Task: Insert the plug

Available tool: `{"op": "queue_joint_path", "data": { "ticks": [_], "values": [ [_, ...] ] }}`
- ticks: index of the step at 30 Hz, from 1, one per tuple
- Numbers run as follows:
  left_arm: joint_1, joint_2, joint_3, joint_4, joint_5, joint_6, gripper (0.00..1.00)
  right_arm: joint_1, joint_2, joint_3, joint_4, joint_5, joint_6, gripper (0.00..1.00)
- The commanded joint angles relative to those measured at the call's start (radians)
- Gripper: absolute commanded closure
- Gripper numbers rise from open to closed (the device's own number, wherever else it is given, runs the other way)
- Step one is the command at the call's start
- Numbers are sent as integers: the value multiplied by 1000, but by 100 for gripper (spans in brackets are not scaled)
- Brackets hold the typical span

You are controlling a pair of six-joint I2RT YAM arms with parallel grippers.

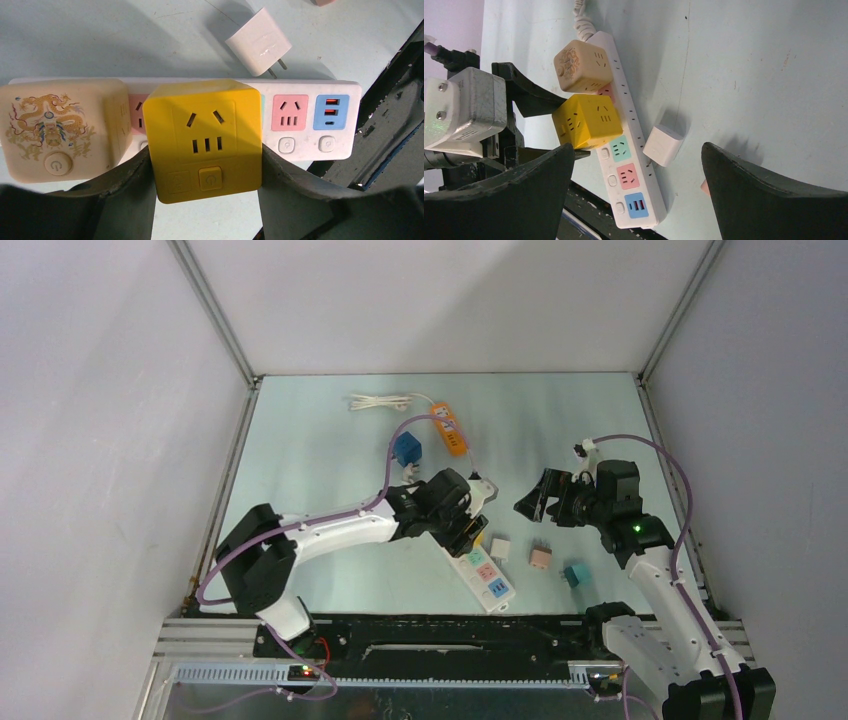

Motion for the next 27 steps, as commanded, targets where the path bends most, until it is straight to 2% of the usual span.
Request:
{"op": "queue_joint_path", "data": {
  "ticks": [1,27],
  "values": [
    [6,-3,-39,39,-2,19,100,-4,2,0,44,-17,-1,0],
    [6,80,-106,96,-42,-28,100,-8,20,-1,54,-28,6,0]
  ]
}}
